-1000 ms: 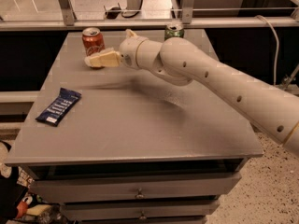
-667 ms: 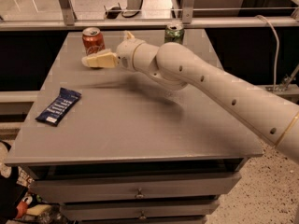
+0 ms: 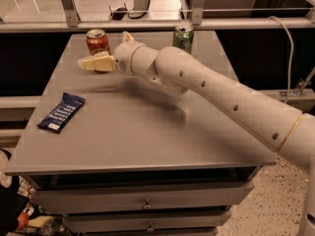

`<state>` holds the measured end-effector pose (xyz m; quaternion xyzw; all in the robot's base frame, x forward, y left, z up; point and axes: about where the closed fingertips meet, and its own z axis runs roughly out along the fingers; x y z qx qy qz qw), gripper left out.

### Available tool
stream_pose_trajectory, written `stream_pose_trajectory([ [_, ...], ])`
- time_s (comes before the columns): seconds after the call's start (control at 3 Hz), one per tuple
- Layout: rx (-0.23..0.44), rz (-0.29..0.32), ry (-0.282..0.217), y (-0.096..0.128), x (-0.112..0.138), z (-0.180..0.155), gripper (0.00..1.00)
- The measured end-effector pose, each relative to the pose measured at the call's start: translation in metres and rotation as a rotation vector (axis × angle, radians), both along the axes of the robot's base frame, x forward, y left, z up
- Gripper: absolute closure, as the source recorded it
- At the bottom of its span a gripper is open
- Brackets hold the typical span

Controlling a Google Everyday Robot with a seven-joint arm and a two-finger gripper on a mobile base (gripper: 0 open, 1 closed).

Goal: Knock coke can over

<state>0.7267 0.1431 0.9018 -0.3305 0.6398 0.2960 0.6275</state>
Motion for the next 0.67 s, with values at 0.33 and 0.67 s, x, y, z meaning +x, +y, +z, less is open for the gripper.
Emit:
stream_pose_trajectory([
  [0.33,-0.021,-0.016,0.026,0.0054,0.0086,-0.0117,0.0],
  [0.67,-0.031,-0.033,0.043,0.0083,0.0185,-0.0211,0.0],
])
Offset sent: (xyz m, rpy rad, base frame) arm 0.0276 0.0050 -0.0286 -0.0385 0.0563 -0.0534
